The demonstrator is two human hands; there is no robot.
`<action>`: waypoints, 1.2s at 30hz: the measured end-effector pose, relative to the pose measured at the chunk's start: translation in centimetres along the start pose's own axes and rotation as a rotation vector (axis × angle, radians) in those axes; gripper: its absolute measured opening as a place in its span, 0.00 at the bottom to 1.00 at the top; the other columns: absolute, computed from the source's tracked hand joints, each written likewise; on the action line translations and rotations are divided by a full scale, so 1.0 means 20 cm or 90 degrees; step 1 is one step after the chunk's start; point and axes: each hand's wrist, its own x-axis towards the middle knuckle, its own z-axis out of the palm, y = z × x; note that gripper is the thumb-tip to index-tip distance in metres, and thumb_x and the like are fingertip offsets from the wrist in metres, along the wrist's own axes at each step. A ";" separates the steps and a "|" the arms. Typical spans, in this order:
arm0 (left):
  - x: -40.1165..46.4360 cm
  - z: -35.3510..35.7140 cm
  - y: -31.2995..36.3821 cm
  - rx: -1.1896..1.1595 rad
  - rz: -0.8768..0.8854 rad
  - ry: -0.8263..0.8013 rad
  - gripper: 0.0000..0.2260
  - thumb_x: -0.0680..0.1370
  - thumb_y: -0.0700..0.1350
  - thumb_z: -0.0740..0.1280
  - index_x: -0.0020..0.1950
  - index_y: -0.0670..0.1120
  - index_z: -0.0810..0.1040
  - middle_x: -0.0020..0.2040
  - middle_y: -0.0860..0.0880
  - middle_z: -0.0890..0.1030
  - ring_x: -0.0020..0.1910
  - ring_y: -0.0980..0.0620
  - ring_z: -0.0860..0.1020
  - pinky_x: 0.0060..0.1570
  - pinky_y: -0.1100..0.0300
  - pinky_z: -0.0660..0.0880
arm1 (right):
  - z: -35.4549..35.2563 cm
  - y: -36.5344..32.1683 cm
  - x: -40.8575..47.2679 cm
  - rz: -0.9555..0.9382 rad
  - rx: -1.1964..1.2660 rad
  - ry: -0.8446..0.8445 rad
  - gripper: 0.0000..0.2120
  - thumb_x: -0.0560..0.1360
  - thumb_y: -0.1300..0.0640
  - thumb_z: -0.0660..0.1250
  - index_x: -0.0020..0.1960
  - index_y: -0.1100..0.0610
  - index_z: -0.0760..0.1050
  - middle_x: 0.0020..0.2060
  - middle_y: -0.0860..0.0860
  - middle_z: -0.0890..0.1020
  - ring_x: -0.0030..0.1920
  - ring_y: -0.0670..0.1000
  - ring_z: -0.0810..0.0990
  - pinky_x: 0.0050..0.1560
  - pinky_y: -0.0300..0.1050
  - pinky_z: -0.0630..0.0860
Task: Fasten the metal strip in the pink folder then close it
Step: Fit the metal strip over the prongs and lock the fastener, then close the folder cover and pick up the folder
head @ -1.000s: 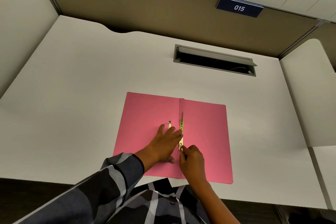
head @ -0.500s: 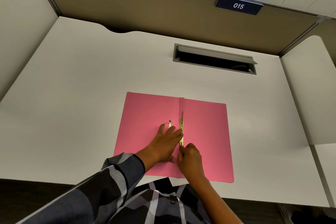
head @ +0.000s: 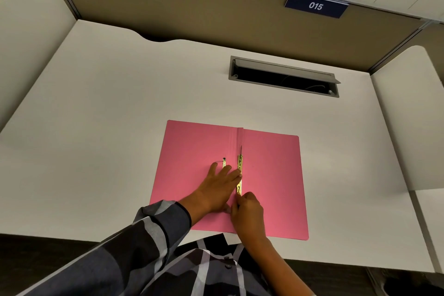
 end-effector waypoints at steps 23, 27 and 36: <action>-0.04 0.00 0.01 -0.066 -0.008 -0.016 0.50 0.75 0.60 0.75 0.87 0.47 0.48 0.88 0.47 0.49 0.86 0.42 0.48 0.82 0.36 0.46 | -0.03 0.24 -0.08 -0.014 0.002 -0.007 0.09 0.75 0.60 0.75 0.54 0.57 0.87 0.42 0.51 0.86 0.37 0.48 0.80 0.40 0.26 0.68; -0.10 0.04 -0.03 -0.174 -0.028 0.066 0.50 0.75 0.60 0.75 0.87 0.50 0.49 0.88 0.48 0.46 0.86 0.44 0.45 0.84 0.38 0.43 | -0.06 0.26 -0.04 0.073 0.086 -0.009 0.10 0.71 0.57 0.79 0.52 0.56 0.87 0.43 0.49 0.85 0.39 0.45 0.81 0.44 0.32 0.76; -0.42 0.10 -0.30 -0.445 -0.616 0.235 0.35 0.78 0.60 0.72 0.80 0.48 0.66 0.81 0.41 0.63 0.78 0.35 0.64 0.72 0.36 0.68 | -0.08 0.29 0.03 0.140 0.151 -0.065 0.12 0.66 0.55 0.83 0.42 0.51 0.80 0.39 0.47 0.82 0.38 0.45 0.79 0.40 0.35 0.76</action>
